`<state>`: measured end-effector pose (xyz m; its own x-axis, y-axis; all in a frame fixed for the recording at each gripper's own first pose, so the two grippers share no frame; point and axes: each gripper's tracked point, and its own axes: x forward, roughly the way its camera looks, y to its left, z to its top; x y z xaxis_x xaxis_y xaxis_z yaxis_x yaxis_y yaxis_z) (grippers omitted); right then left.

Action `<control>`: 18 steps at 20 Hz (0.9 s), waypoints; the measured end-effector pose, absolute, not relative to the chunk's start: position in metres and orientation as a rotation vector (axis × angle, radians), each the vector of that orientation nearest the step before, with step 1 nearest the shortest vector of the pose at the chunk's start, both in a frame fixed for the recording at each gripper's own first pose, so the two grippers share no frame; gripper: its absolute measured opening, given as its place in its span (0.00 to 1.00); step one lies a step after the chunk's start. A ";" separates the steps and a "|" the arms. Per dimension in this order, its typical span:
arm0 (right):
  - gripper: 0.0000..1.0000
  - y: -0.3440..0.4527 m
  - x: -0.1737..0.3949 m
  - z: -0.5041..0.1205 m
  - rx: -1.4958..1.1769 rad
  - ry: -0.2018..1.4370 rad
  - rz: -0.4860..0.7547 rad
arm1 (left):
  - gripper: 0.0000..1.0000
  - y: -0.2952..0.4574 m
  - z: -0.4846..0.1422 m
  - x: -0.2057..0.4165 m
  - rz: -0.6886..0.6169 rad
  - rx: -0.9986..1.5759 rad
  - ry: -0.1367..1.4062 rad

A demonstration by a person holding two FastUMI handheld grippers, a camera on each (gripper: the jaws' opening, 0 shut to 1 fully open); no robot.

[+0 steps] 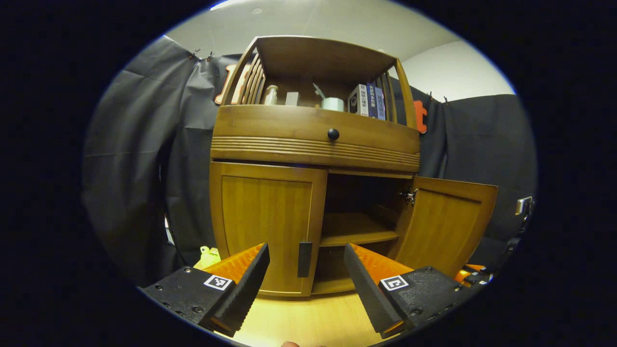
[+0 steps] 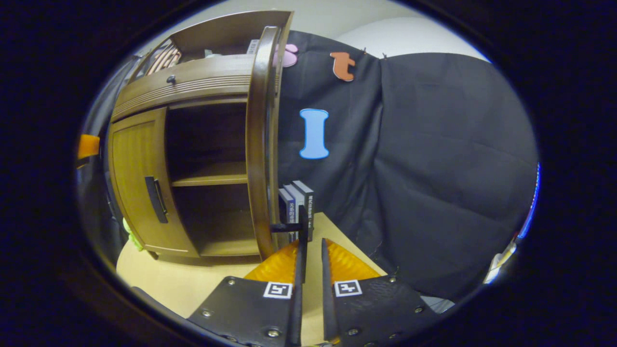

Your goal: Open the right door of the double-door shoe cabinet with the right hand, and open the left door with the left hand.

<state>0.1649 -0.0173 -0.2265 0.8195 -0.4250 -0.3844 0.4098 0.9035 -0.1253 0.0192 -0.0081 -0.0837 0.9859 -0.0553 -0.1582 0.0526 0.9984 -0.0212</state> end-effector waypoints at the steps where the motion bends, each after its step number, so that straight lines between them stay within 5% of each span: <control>1: 0.18 -0.022 0.165 -0.226 -0.042 0.410 -0.463 | 0.96 -0.011 -0.089 0.025 -0.061 -0.020 0.173; 5: 0.18 -0.036 0.163 -0.216 -0.049 0.386 -0.542 | 0.96 -0.017 -0.109 0.046 -0.077 -0.017 0.213; 18: 0.18 -0.025 0.144 -0.125 0.038 0.235 -0.507 | 0.96 -0.004 -0.176 0.131 -0.021 -0.011 0.327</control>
